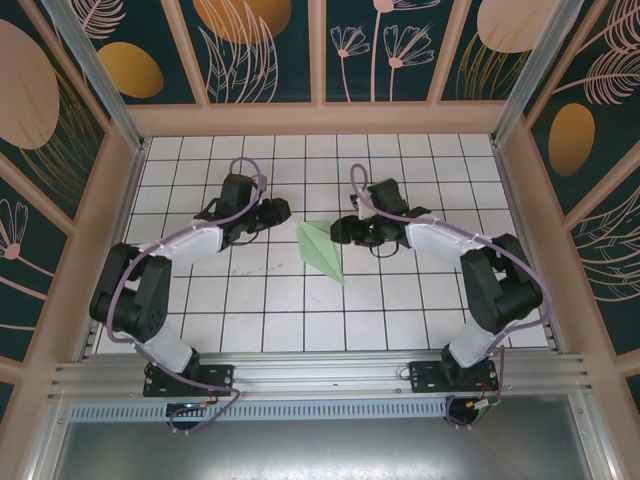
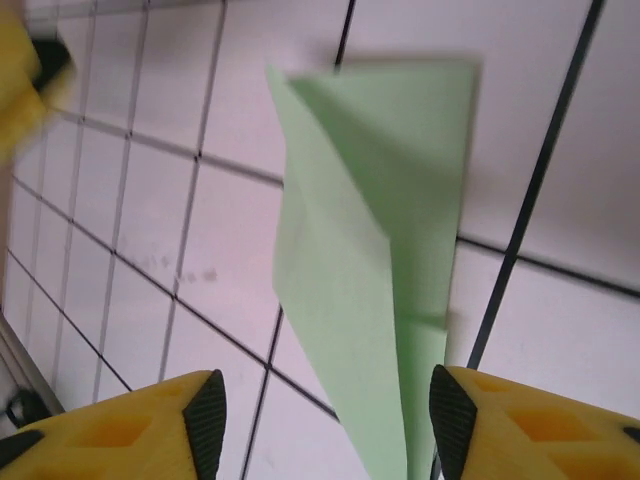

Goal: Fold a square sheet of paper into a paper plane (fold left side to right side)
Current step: Turn over the paper at the center of the table.

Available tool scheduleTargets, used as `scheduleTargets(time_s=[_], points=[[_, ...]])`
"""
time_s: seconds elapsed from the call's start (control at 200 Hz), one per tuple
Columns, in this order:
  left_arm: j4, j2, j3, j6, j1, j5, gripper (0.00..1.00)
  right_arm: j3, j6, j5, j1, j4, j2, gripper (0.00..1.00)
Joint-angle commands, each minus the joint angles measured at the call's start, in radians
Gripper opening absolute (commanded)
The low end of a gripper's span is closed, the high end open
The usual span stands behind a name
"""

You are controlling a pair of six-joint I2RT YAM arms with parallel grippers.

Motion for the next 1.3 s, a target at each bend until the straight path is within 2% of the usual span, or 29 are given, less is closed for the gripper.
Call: scheduleTargets(time_s=[0.0,0.16,0.355,0.47,0.64,0.706,1.161,1.296], points=[[0.058,0.002,-0.075,-0.084,-0.043,0.064,0.46,0.014,-0.041,0.023,-0.014,0.018,0.05,0.62],[0.137,0.036,-0.111,-0.149,-0.082,0.085,0.49,0.07,-0.06,-0.017,-0.004,0.032,0.157,0.6],[0.194,0.127,-0.1,-0.193,-0.102,0.118,0.51,0.117,-0.066,-0.063,0.005,0.061,0.242,0.51],[0.207,0.151,-0.088,-0.203,-0.11,0.122,0.52,0.126,-0.067,-0.081,0.005,0.065,0.264,0.39],[0.199,0.179,-0.066,-0.209,-0.116,0.122,0.53,0.123,-0.073,-0.086,0.001,0.062,0.25,0.11],[0.202,0.185,-0.06,-0.213,-0.116,0.122,0.53,0.116,-0.073,-0.084,-0.006,0.059,0.238,0.05],[0.228,0.272,0.034,-0.233,-0.126,0.16,0.54,0.072,-0.069,-0.096,-0.024,0.069,0.2,0.01],[0.234,0.304,0.074,-0.235,-0.129,0.174,0.51,0.068,-0.067,-0.096,-0.024,0.069,0.201,0.01]])
